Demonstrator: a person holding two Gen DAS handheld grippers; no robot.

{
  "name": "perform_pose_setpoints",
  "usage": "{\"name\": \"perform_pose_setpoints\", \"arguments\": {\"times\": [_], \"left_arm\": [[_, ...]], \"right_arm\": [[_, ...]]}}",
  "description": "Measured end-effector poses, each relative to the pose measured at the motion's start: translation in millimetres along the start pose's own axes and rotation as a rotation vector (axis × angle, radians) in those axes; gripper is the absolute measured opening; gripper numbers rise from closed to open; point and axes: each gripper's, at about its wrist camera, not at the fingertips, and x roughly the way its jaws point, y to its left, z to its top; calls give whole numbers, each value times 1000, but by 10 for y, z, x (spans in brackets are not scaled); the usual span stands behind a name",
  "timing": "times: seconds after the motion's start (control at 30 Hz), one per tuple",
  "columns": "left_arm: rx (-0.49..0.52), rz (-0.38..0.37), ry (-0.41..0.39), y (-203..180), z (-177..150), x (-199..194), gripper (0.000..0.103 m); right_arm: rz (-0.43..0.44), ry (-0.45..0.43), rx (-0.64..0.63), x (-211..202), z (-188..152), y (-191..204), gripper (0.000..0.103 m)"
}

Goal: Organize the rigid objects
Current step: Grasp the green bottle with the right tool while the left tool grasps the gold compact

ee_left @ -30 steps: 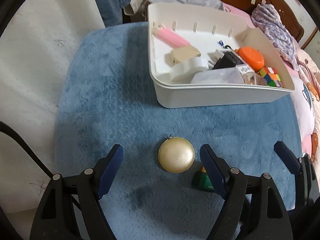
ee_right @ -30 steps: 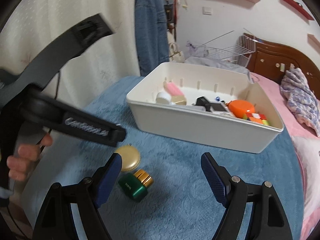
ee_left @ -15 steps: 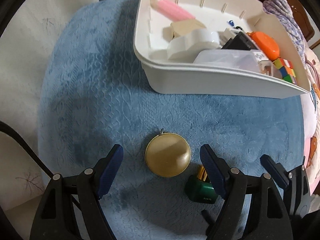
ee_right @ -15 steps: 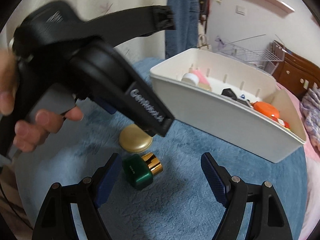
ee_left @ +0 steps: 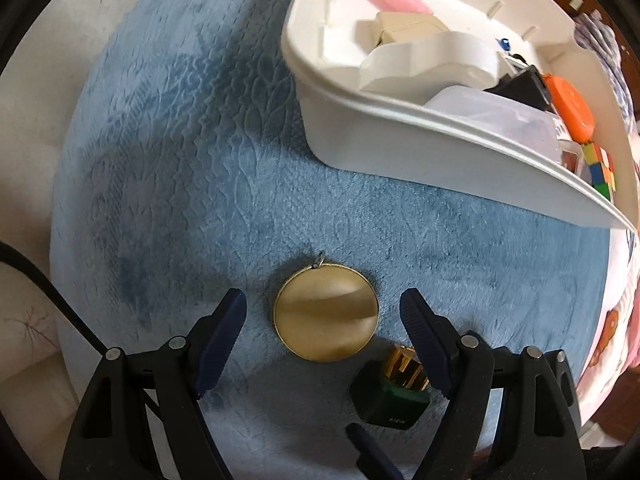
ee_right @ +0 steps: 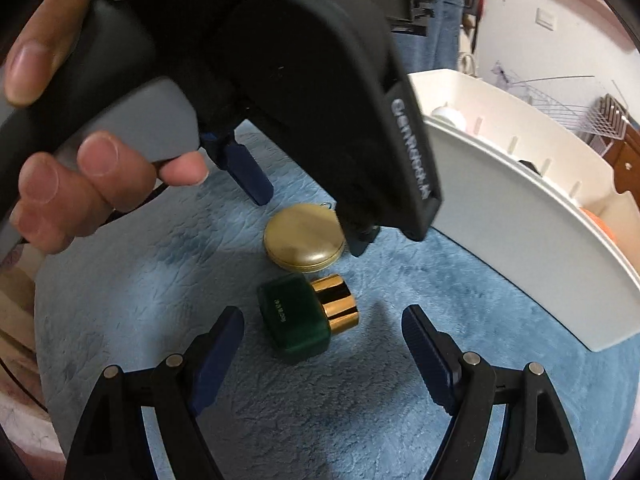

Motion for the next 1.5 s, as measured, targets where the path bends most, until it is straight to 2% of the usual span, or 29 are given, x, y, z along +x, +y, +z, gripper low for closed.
{"name": "perform_pose_setpoints", "arguments": {"times": [0.27, 0.57, 0.63, 0.83, 1.13, 1.3, 1.5], "left_arm": [[-82, -1, 36, 53, -40, 159, 80], [-101, 39, 42, 36, -27, 182, 63], [-111, 47, 37, 10, 24, 183, 59], [-119, 42, 31, 3, -19, 188, 59], [-79, 38, 24, -4, -85, 121, 59], [-54, 31, 28, 59, -170, 117, 59], [-5, 29, 35, 177, -427, 104, 59]], "right_arm": [[79, -9, -3, 88, 35, 2, 82], [111, 24, -85, 197, 40, 89, 81], [115, 30, -91, 227, 47, 82, 76], [114, 36, -105, 286, 70, -40, 72], [98, 29, -76, 279, 47, -106, 50], [69, 29, -28, 278, 50, -109, 50], [31, 47, 36, 256, 15, -45, 50]]}}
